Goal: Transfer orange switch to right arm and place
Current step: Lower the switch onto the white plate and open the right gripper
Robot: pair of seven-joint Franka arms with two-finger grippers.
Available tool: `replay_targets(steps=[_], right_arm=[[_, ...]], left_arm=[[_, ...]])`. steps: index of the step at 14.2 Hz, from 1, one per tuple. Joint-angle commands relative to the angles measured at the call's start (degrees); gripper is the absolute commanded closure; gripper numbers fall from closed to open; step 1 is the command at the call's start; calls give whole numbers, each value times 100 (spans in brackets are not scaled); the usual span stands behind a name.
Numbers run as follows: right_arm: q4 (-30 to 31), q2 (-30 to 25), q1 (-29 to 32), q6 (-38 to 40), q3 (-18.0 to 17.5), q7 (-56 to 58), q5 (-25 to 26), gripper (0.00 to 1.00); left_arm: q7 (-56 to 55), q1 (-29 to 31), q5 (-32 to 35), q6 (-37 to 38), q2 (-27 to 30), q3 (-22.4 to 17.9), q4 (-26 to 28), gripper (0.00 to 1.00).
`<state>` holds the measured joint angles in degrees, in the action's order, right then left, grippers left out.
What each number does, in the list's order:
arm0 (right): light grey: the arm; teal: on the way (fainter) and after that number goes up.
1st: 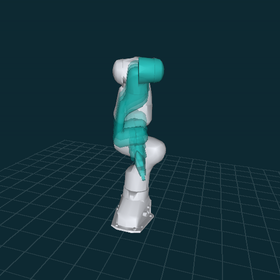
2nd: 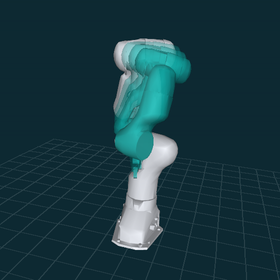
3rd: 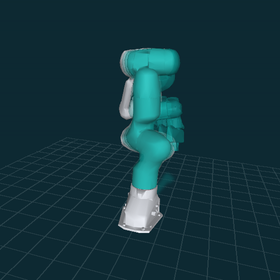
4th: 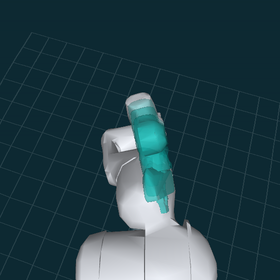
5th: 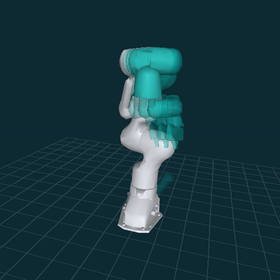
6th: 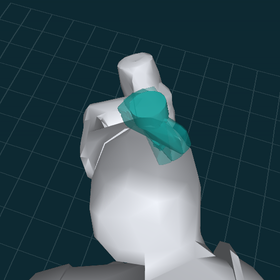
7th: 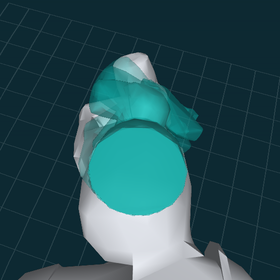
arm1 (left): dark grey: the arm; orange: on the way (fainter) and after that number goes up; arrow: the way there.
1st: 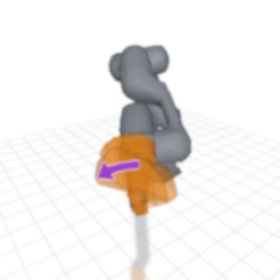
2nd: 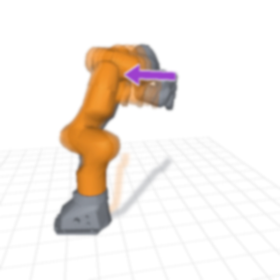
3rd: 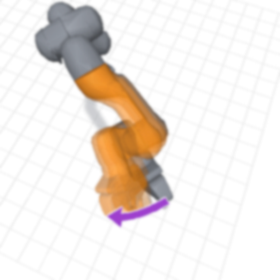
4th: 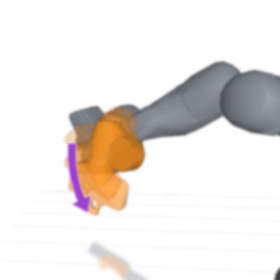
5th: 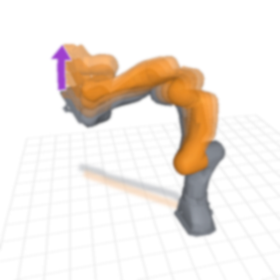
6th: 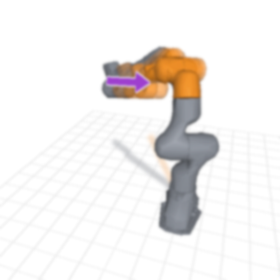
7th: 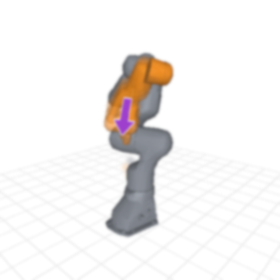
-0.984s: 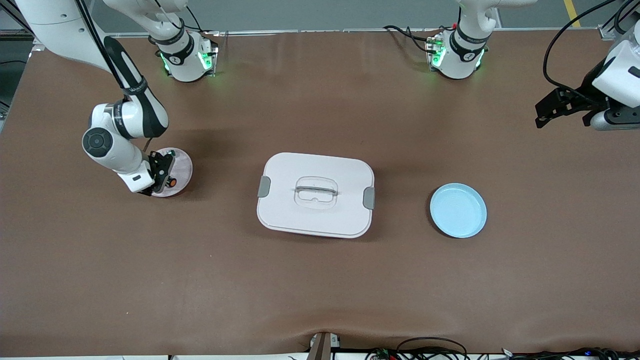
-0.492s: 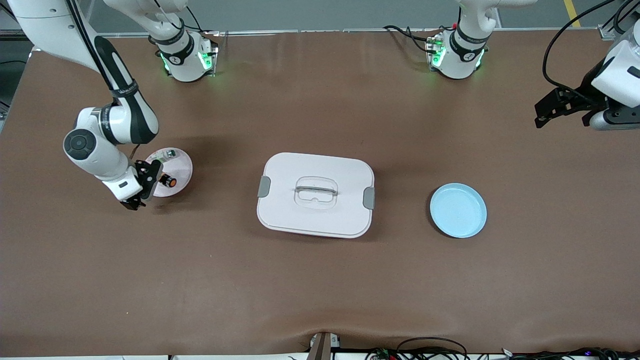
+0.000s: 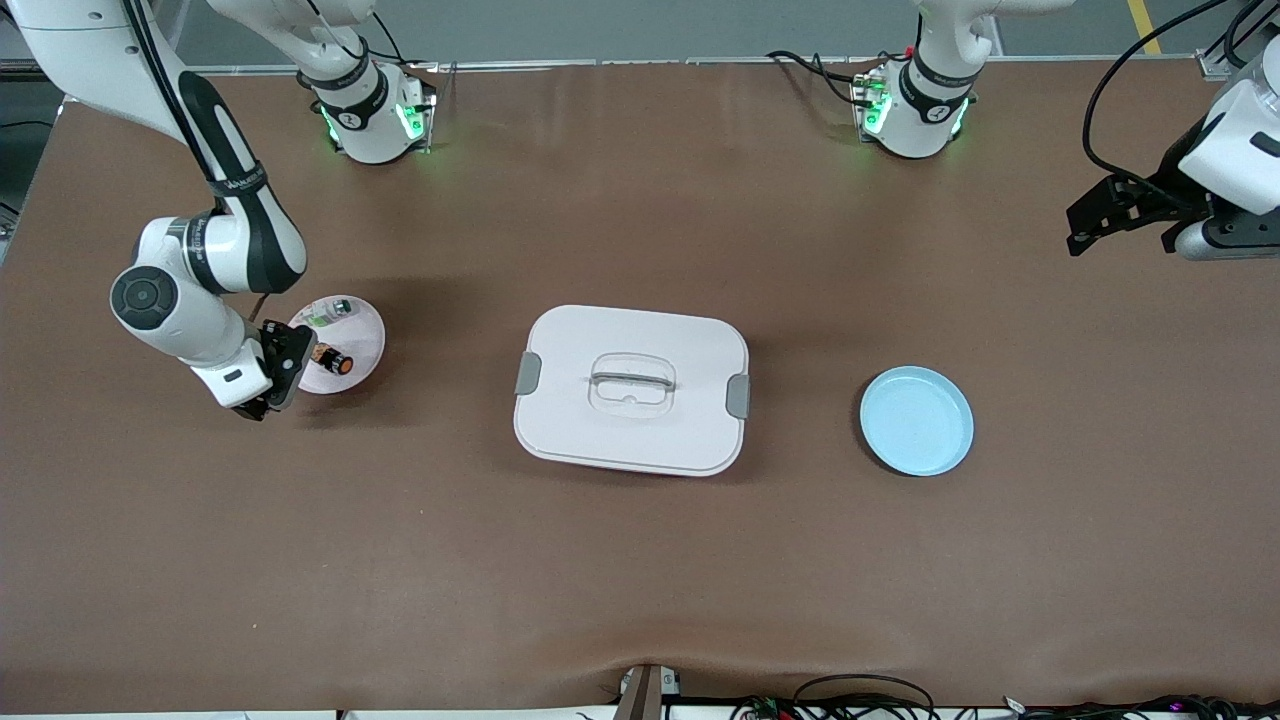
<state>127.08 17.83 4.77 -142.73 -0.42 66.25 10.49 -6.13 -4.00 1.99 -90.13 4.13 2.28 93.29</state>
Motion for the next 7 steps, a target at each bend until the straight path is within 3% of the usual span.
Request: replay_targets(steps=[1,4,7], right_arm=[[71,-95,60,114,-54,-761,68,0],[80,-156,68,87,-46,-973,68,0],[141,-218,77,87,-46,-2505,68,0]], left_arm=[[129,-30,-111,-5,44,-35,-3,0],[129,14,-129,-13,44,-35,-3,0],[129,-30,-129,-5,35,-35,-3,0]])
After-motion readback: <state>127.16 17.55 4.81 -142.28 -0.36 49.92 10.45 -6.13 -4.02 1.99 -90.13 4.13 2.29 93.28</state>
